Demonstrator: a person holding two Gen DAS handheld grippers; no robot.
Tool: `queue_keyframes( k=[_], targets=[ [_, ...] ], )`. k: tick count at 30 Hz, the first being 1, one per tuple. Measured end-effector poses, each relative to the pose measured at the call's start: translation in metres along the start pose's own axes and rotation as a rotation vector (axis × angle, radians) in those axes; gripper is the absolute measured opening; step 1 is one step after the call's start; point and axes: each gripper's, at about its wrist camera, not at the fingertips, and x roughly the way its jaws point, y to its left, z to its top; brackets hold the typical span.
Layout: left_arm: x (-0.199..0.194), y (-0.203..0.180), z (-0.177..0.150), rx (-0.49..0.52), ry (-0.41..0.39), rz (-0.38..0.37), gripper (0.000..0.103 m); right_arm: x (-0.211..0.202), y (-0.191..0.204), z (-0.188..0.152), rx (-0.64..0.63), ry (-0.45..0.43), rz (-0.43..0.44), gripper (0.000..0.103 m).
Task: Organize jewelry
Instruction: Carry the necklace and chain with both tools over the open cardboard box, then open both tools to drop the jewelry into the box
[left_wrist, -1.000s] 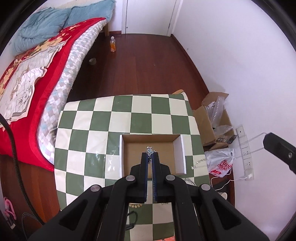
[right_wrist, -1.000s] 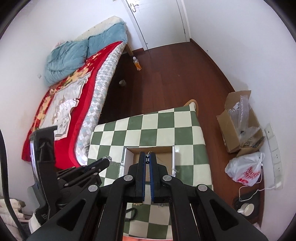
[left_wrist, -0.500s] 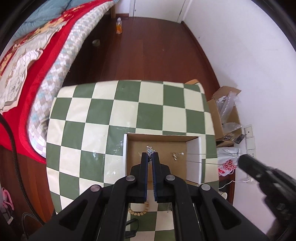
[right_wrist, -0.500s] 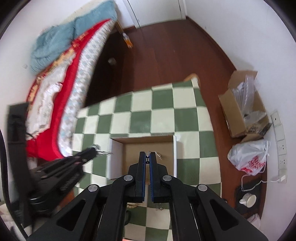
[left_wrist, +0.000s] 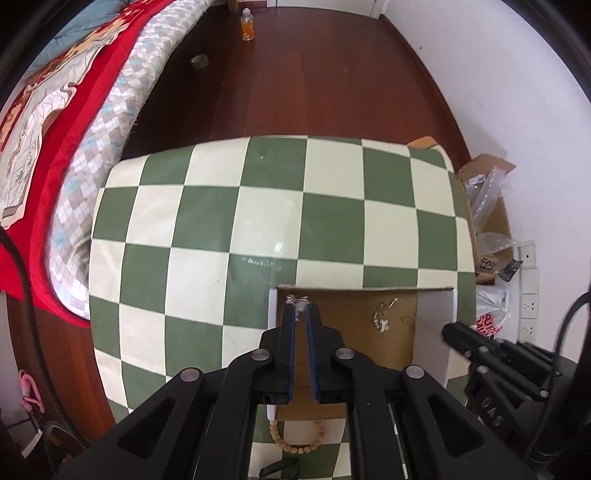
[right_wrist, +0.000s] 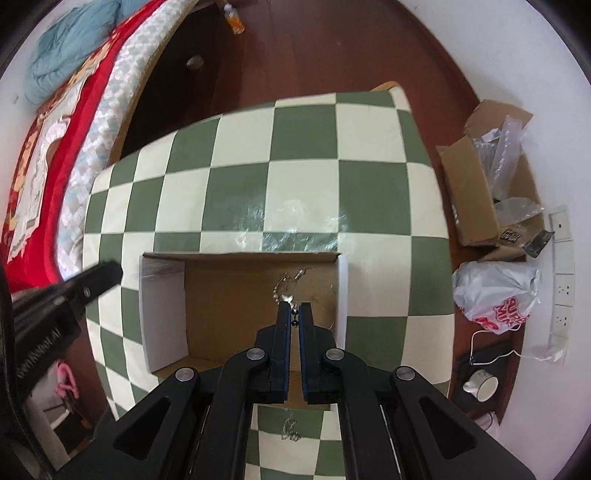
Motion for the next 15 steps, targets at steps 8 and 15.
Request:
queue_keyframes(
  k=[8, 15],
  targets=[
    [-0.017, 0.010, -0.002, -0.012, -0.076, 0.097, 0.095, -0.012, -0.007, -0.009, -0.001, -0.010, -0.054, 0.084],
    [-0.028, 0.022, -0.028, -0.038, -0.138, 0.128, 0.103, -0.017, -0.007, -0.043, -0.043, -0.044, -0.132, 0.101]
  ],
)
